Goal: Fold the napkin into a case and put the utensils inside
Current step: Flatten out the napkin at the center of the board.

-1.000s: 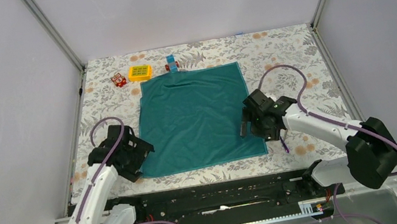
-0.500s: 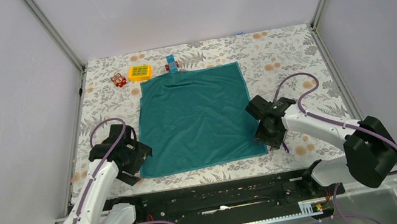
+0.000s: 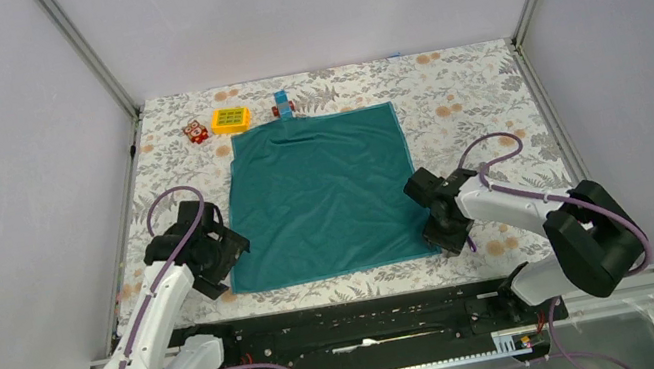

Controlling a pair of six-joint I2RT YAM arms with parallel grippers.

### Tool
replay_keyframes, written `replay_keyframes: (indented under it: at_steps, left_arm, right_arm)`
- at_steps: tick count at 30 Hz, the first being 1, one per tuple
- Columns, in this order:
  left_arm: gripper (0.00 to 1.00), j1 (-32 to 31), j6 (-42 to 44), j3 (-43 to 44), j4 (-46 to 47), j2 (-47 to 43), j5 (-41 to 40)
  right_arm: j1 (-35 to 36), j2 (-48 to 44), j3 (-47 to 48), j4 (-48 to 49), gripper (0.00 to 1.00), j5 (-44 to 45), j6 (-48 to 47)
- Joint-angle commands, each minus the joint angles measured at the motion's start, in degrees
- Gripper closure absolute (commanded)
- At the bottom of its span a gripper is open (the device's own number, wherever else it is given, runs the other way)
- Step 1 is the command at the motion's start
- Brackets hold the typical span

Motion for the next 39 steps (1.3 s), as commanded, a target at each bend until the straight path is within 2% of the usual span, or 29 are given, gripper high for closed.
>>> replay_keyframes:
  at_steps: [1, 8, 12, 18, 22, 28, 31, 39]
  left_arm:
    - [0.06, 0.27, 1.27, 1.43, 1.18, -1.29, -1.10]
    - [0.06, 0.34, 1.59, 0.82, 1.44, -1.89, -0.65]
    - [0.06, 0.29, 2.03, 0.56, 1.36, -1.31, -0.28]
    - [0.01, 0.31, 2.86, -0.23, 1.18, 0.03, 1.81]
    - [0.01, 0.27, 2.49, -1.82, 1.07, 2.33, 4.21]
    - [0.02, -0.04, -0.73, -4.63, 0.38, 5.16, 5.32]
    - [0.14, -0.62, -2.82, -4.83, -0.60, 4.22, 2.78]
    - [0.27, -0.95, -6.19, -3.16, -2.56, 5.08, -3.21]
  right_arm:
    - [0.22, 1.18, -1.29, 1.74, 0.49, 1.19, 2.89]
    - [0.22, 4.14, -1.02, 2.26, 0.47, 2.17, 3.54]
    - [0.18, 5.81, -1.27, 4.04, 0.52, 3.19, 3.49]
    - [0.22, 5.76, -4.08, 8.08, 0.84, 2.38, 3.96]
    - [0.24, 3.79, -4.27, 8.16, 0.99, 1.78, 3.70]
    - [0.23, 0.35, -2.35, 6.50, 1.00, 0.29, 1.12]
    - [0.25, -0.52, -1.40, 5.96, 1.00, -0.42, 0.96]
    - [0.20, -2.68, -3.99, 9.50, 1.00, -2.55, 1.10]
